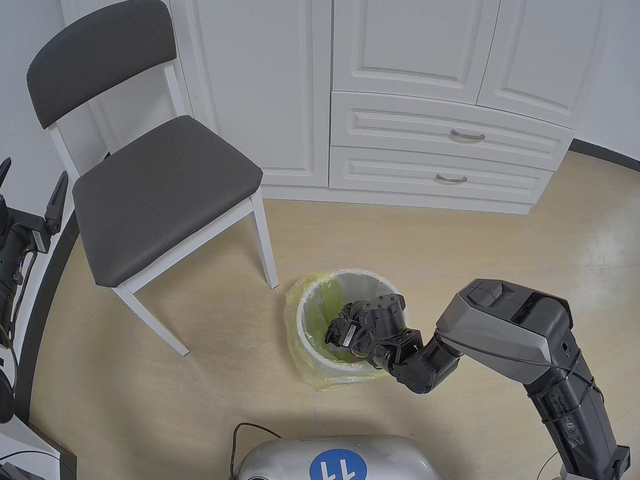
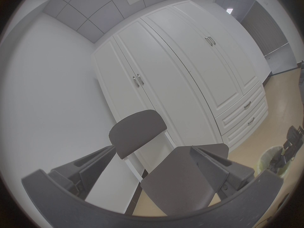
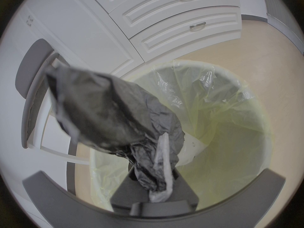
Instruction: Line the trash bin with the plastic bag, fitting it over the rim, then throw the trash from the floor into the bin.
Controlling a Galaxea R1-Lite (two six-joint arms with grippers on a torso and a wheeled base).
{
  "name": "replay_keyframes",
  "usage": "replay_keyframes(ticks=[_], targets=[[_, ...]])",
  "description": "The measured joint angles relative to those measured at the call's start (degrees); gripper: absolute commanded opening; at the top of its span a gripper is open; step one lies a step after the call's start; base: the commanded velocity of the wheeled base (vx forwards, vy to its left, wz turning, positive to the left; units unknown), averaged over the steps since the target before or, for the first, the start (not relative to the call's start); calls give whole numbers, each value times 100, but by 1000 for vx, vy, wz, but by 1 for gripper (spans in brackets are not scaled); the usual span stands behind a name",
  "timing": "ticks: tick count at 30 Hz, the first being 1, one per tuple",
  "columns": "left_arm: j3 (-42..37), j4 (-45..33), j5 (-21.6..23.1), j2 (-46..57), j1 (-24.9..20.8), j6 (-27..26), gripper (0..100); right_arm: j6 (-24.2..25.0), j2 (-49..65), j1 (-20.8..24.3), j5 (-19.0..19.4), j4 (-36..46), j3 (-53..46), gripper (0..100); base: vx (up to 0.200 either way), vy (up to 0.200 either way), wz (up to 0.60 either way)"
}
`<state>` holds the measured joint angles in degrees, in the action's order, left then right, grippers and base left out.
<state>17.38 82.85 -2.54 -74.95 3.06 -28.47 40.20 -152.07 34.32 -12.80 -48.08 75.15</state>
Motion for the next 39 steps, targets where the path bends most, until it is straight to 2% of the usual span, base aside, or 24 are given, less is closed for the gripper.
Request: replay_keyframes(ticks=[11, 21, 29, 39], targets=[[0, 0, 0, -24, 0, -2, 100, -17, 24, 11, 38, 836, 163, 0, 0, 0, 0], [0, 2, 2, -24, 0, 0, 100, 60, -4, 11, -61, 631, 395, 0, 0, 0, 0], [-7, 9, 0, -21, -1, -5, 100, 38, 7, 2, -4, 858, 699, 0, 0, 0, 0], [-11, 4, 0, -21, -12, -77, 100, -90, 49, 18, 71, 2783, 1718, 0, 0, 0, 0]])
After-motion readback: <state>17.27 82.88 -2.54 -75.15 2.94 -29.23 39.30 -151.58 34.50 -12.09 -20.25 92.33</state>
